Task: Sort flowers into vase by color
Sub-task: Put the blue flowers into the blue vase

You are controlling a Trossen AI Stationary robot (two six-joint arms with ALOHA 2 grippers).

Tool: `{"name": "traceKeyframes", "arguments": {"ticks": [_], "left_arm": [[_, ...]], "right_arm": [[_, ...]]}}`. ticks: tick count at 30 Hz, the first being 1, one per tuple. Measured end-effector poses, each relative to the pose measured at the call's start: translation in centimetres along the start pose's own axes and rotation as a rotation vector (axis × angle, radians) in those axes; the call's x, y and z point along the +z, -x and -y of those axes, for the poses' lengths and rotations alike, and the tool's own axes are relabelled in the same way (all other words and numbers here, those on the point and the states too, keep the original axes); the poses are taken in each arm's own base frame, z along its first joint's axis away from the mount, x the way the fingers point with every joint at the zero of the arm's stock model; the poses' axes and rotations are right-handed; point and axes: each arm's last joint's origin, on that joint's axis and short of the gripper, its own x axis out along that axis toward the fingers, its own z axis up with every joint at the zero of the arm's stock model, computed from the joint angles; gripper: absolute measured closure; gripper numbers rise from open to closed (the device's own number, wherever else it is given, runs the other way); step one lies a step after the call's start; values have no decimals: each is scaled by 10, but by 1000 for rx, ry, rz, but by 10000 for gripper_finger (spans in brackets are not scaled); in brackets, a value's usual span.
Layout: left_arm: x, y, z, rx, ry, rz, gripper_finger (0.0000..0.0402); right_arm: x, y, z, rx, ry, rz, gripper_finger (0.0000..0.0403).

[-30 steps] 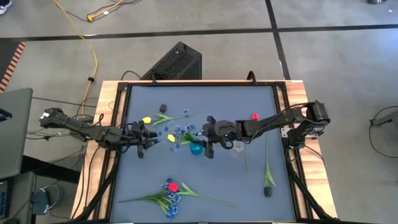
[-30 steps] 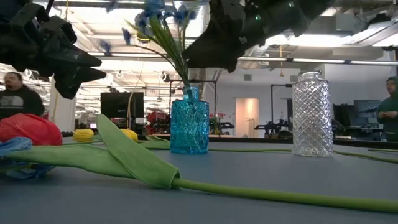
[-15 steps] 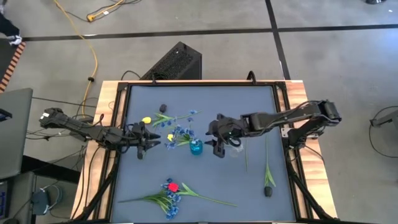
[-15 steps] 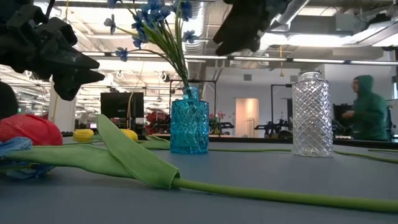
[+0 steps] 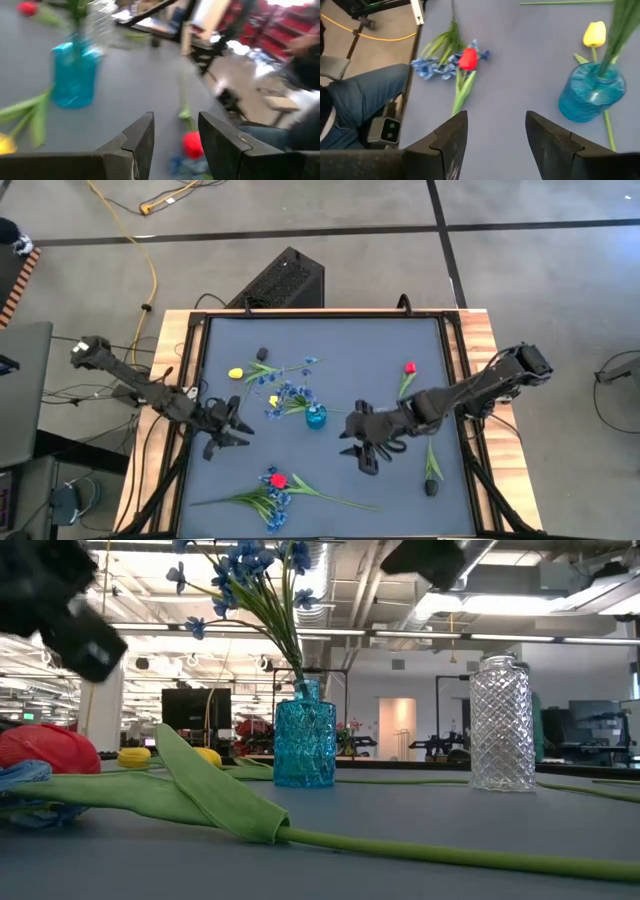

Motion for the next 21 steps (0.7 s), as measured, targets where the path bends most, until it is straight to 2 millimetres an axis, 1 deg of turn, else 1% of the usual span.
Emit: {"name": "traceKeyframes", "arguments": {"ticks": [2,5,10,13,18,21], "left_arm": [[4,-3,11,-21,-4,-67,260],[8,-8,27,13,19,-207,260],[18,-19,58,92,62,-410,260],[23,-26,81,97,71,-496,260],[16,-36,111,87,65,-617,260],[2,-38,123,84,76,-679,260]], "right_arm": [[-3,1,-7,-12,16,9,178],[-7,2,-14,-20,32,19,178],[-9,4,-20,-56,46,41,178],[-9,4,-22,-61,48,55,178],[-6,5,-30,-22,48,115,178],[-8,1,-38,-14,55,146,178]]}}
